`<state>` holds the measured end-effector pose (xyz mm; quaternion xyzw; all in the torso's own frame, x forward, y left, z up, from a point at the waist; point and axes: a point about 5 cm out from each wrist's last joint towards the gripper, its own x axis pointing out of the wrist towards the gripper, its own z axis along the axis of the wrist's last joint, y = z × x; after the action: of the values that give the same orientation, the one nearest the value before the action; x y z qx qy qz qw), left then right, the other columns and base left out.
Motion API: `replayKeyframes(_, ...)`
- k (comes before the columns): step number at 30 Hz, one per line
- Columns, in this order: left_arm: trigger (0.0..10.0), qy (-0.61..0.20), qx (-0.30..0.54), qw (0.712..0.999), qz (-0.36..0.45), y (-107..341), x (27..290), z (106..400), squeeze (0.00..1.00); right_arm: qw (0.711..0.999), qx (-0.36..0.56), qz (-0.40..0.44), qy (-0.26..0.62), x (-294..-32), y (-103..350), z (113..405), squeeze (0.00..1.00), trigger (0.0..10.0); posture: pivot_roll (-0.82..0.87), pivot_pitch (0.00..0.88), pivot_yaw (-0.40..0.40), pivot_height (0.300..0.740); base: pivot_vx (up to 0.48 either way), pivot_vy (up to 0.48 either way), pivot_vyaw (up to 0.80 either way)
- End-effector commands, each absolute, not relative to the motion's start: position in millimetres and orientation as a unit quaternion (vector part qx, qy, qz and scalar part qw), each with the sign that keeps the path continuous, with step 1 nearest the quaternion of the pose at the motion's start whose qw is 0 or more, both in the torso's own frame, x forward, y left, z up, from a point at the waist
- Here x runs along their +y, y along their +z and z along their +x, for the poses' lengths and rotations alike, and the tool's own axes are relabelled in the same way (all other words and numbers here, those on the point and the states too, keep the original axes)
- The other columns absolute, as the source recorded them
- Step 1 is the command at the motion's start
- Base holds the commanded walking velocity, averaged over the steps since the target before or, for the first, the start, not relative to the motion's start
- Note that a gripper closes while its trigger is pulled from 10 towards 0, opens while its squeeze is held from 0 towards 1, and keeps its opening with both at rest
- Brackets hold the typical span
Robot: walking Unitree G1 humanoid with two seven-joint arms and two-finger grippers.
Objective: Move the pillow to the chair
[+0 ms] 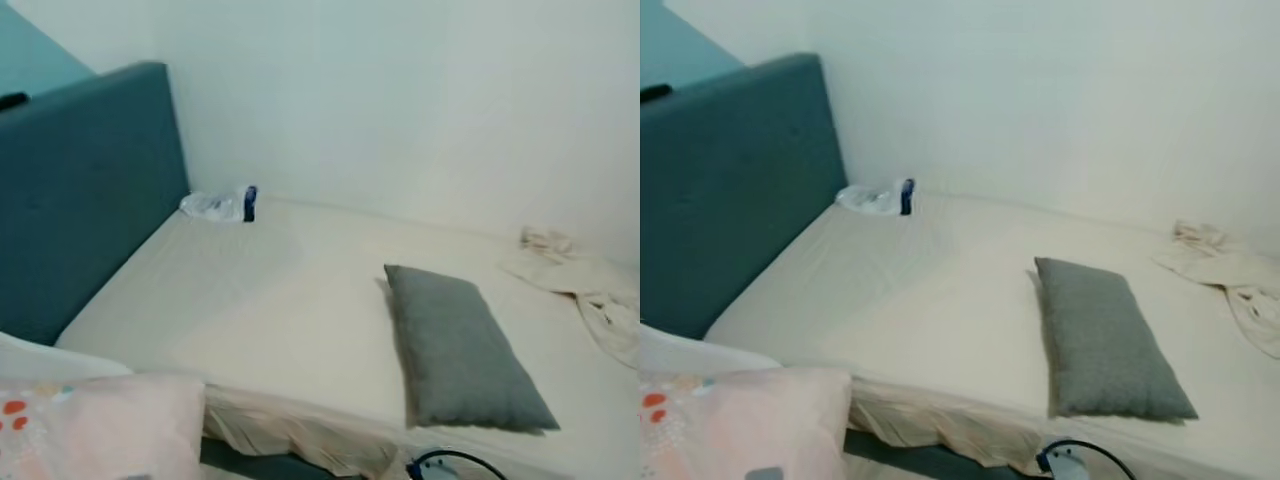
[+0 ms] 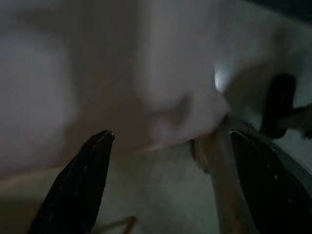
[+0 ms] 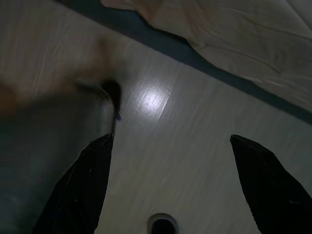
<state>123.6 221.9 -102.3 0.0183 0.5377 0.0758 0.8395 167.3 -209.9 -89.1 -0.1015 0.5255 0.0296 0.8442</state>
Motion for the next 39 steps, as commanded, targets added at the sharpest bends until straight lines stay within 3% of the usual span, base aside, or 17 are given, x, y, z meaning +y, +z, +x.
replayKeyframes(1, 10.0, 0.053, 0.535, 0.843, 0.025, -102, 216, 127, 0.0, 0.845, 0.526, -0.096, 0.014, -216, -89, 166, 0.0, 10.0, 0.0, 0.0, -0.011, 0.74, 0.0, 0.0, -0.78)
replayKeyframes(10, 10.0, -0.009, 0.551, 0.833, 0.057, -107, 200, 121, 0.0, 0.85, 0.521, -0.082, -0.002, -216, -88, 168, 0.0, 10.0, -0.01, 0.0, 0.015, 0.74, 0.0, 0.0, -0.78)
replayKeyframes(19, 10.0, -0.013, 0.535, 0.843, 0.053, -103, 189, 140, 0.0, 0.851, 0.509, -0.116, 0.06, -198, -87, 177, 0.0, 10.0, -0.04, 0.0, 0.003, 0.74, 0.0, 0.0, -0.75)
replayKeyframes(31, 10.0, -0.031, 0.545, 0.836, 0.056, -105, 181, 136, 0.0, 0.855, 0.505, -0.096, 0.067, -191, -87, 177, 0.0, 10.0, -0.05, 0.0, 0.019, 0.74, 0.0, 0.0, 0.0)
replayKeyframes(39, 10.0, -0.023, 0.552, 0.832, 0.053, -106, 188, 130, 0.0, 0.856, 0.504, -0.091, 0.075, -189, -88, 176, 0.0, 10.0, -0.02, 0.0, 0.01, 0.74, 0.0, -0.295, 0.0)
